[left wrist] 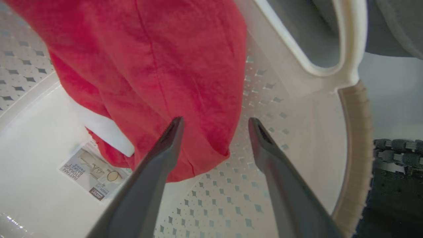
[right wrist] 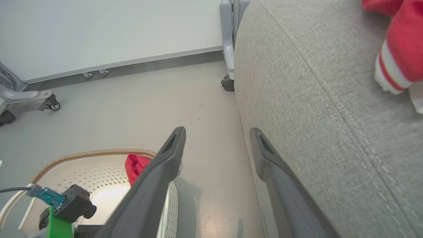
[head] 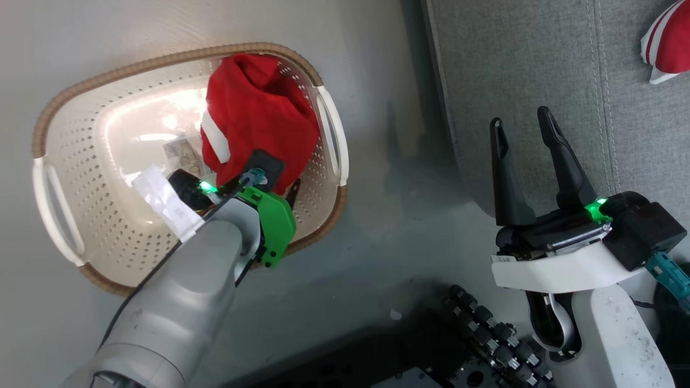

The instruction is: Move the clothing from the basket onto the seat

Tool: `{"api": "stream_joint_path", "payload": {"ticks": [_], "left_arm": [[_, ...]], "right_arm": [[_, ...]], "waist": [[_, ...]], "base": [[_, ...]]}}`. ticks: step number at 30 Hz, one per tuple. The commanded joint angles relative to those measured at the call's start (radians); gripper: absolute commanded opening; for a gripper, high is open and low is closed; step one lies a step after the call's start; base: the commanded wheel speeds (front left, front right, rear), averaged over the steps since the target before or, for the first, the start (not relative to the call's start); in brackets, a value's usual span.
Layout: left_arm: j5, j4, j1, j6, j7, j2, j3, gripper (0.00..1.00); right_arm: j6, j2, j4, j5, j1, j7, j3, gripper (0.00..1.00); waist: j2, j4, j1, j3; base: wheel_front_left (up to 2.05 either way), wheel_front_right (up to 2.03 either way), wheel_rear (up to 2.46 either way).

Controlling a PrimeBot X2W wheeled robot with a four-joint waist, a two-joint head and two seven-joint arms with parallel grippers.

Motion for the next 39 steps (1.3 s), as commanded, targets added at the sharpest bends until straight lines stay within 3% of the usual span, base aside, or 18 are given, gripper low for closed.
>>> {"api": "stream_joint_path", "payload": {"ticks": [1, 11, 28, 30, 39], "left_arm": [[0.000, 0.017, -0.032, 0.001, 0.001, 0.014, 0.001, 1.00], [-0.016, 0.137, -0.096, 0.070, 0.009, 0.041, 0.022, 1.00], [-0.077, 0.158, -0.141, 0.001, -0.054, 0.020, 0.006, 1.00], [-0.093, 0.160, -0.145, -0.001, -0.048, 0.018, 0.006, 0.00], [-0.131, 0.129, -0.155, -0.003, -0.094, 0.032, -0.043, 0.00]], "right_arm": [[0.000, 0.000, -0.007, 0.008, -0.019, -0.004, 0.005, 1.00], [0.000, 0.000, -0.018, 0.031, -0.026, -0.004, 0.028, 1.00], [0.000, 0.000, -0.033, 0.047, 0.008, -0.004, 0.040, 1.00], [0.000, 0.000, -0.038, 0.048, 0.011, -0.004, 0.038, 1.00], [0.000, 0.000, -0.055, 0.047, 0.027, -0.004, 0.022, 1.00]], "waist": [[0.0000, -0.032, -0.0002, 0.040], [0.0000, -0.051, -0.0002, 0.086], [0.0000, -0.062, -0.0002, 0.121], [0.0000, -0.063, -0.0002, 0.121], [0.0000, -0.063, -0.0002, 0.120]], "base": [[0.00, 0.00, 0.00], [0.00, 0.00, 0.00], [0.00, 0.00, 0.00], [0.00, 0.00, 0.00], [0.00, 0.00, 0.00]]}}
